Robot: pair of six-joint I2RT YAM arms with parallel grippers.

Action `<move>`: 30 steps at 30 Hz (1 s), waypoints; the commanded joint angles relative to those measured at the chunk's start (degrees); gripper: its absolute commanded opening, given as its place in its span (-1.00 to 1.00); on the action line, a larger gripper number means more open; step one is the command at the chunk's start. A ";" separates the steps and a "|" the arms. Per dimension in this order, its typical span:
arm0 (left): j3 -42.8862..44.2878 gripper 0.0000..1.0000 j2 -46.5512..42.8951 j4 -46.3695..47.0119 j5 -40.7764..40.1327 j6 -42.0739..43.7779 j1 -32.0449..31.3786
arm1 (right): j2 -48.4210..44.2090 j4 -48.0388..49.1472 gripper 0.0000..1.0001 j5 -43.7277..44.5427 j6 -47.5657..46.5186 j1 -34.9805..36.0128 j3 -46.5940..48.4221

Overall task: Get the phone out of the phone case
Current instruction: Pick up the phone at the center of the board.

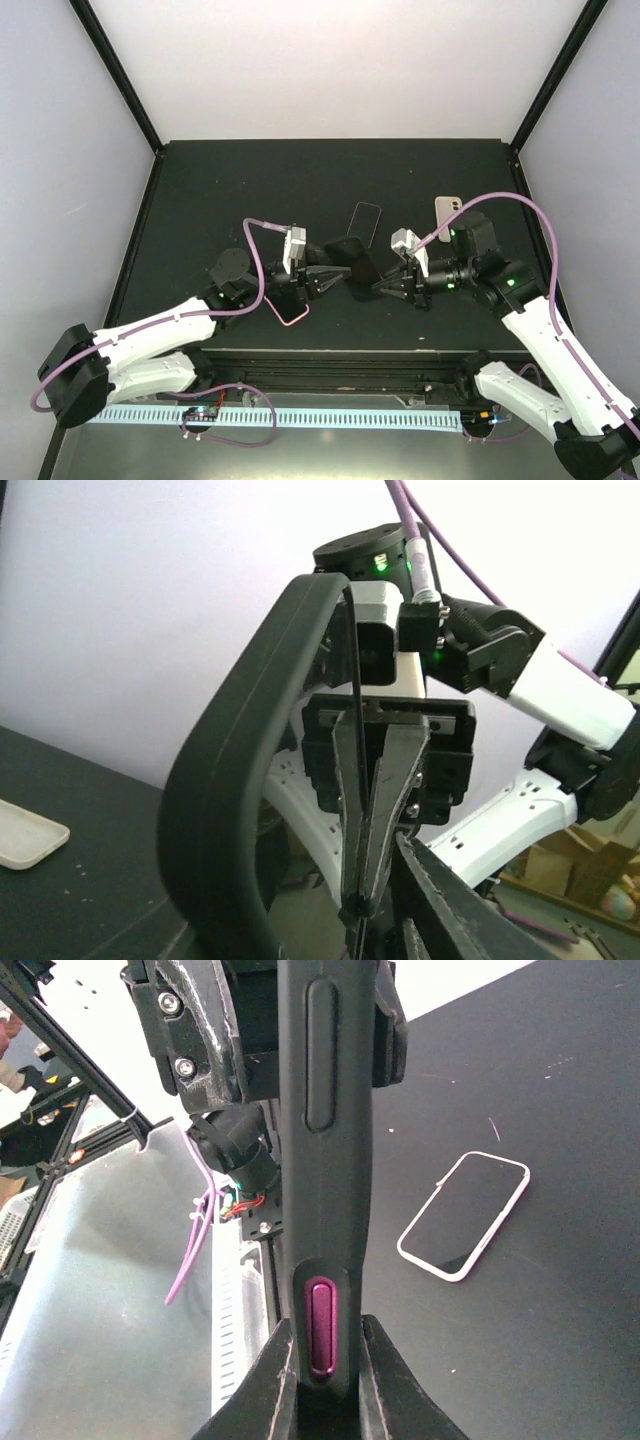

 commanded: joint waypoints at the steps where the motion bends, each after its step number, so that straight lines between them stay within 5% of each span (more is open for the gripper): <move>1: 2.88 -0.27 1.46 6.40 4.12 -0.29 -0.16 | -0.64 3.13 -0.97 -4.56 1.01 -0.24 1.05; 5: 3.01 -0.62 2.40 8.12 4.35 -0.96 -0.16 | -1.13 4.40 -0.97 -4.66 2.36 -0.24 0.36; 14: 3.25 -0.96 3.16 10.51 7.39 -2.59 -0.16 | -1.12 5.02 -0.97 -3.52 2.61 -0.24 -0.09; 19: 4.94 -0.97 0.62 3.05 8.27 0.42 0.10 | -0.34 -2.45 -0.01 -3.34 -7.25 -0.24 1.85; 24: 8.73 -0.97 -2.12 -7.92 11.98 4.25 0.27 | 1.46 -15.98 0.12 -0.80 -23.43 -0.22 6.03; 30: 11.18 -0.97 -2.87 -13.02 15.15 4.56 0.36 | 2.36 -24.70 -0.01 0.23 -35.76 -0.20 7.72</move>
